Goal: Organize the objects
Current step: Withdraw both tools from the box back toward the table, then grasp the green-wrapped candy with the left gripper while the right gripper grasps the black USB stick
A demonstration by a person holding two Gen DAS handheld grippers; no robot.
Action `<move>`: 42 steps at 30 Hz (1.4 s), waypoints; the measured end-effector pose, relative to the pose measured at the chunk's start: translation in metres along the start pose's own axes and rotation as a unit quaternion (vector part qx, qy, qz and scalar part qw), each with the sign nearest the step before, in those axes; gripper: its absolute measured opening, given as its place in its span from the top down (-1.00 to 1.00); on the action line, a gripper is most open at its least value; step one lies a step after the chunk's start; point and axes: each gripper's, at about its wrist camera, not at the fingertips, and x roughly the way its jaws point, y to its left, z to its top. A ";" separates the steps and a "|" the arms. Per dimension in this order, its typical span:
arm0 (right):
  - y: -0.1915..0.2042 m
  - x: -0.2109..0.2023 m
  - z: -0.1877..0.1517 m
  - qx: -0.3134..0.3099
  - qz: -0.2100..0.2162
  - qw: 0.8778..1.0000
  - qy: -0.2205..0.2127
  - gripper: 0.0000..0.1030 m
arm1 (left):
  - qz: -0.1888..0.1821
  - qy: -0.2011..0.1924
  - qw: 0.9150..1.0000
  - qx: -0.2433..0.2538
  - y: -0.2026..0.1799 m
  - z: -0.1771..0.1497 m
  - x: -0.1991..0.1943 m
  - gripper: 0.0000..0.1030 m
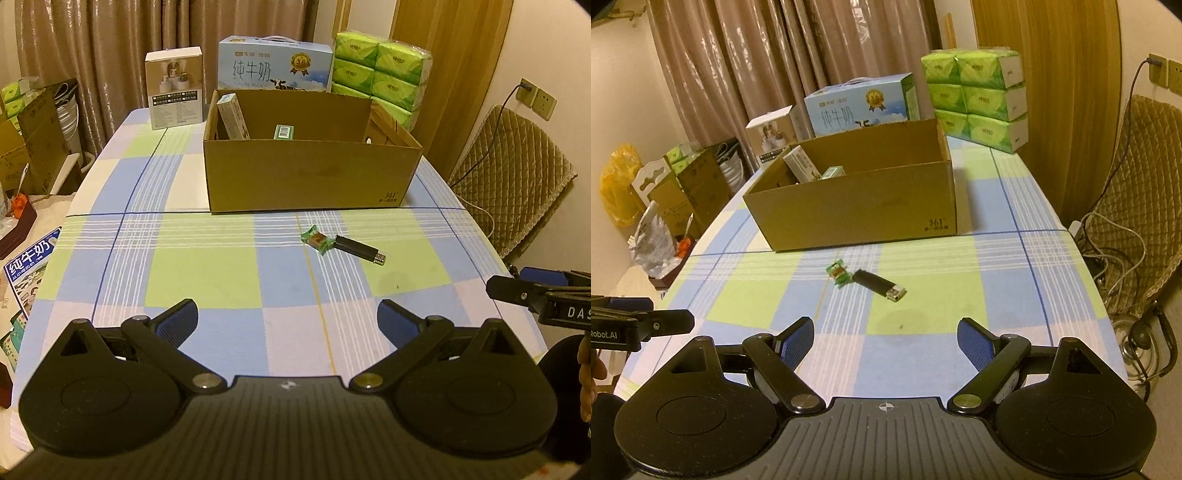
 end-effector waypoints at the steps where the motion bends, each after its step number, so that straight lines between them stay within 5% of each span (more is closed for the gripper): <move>1: 0.000 0.001 0.000 0.000 0.000 1.000 0.001 -0.60 | 0.000 0.001 1.000 0.001 0.000 0.000 0.002 -0.97; 29: -0.020 0.089 0.009 -0.043 -0.010 0.997 0.055 -0.60 | -0.009 0.041 0.998 0.039 0.001 0.013 0.080 -0.97; 42: -0.024 0.148 0.019 -0.108 0.007 0.992 0.060 -0.50 | -0.035 0.028 0.996 0.078 -0.002 0.028 0.129 -0.97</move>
